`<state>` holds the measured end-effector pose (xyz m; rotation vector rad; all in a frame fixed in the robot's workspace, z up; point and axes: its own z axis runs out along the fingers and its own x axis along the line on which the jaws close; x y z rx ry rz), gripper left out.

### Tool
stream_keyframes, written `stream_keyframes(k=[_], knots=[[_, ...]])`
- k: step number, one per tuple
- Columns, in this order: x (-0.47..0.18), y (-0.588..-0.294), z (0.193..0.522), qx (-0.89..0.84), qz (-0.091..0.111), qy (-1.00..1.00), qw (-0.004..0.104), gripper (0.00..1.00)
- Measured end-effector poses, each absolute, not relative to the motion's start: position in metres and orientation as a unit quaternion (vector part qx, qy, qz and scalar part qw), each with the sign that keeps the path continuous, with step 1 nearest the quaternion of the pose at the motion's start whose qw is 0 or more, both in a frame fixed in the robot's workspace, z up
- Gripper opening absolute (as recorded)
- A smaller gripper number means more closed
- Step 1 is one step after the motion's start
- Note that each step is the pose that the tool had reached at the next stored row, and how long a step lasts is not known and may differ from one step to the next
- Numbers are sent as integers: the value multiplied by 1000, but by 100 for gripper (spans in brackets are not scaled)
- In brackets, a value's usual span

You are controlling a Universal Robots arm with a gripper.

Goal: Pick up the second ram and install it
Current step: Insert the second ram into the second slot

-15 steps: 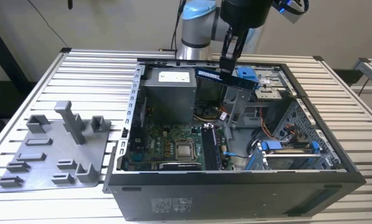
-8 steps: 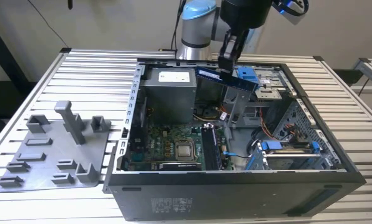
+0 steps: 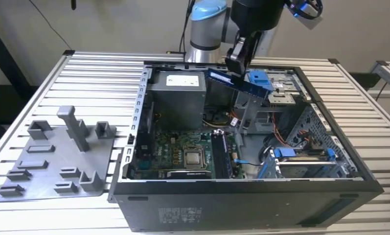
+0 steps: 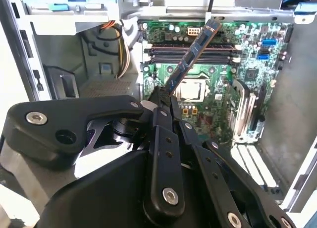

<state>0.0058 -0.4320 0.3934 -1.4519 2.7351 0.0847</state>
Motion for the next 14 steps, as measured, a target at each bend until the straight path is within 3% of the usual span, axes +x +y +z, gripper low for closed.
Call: stream_keyframes(k=[14], knots=[[6,-432,392,-359,25,933,25,14]])
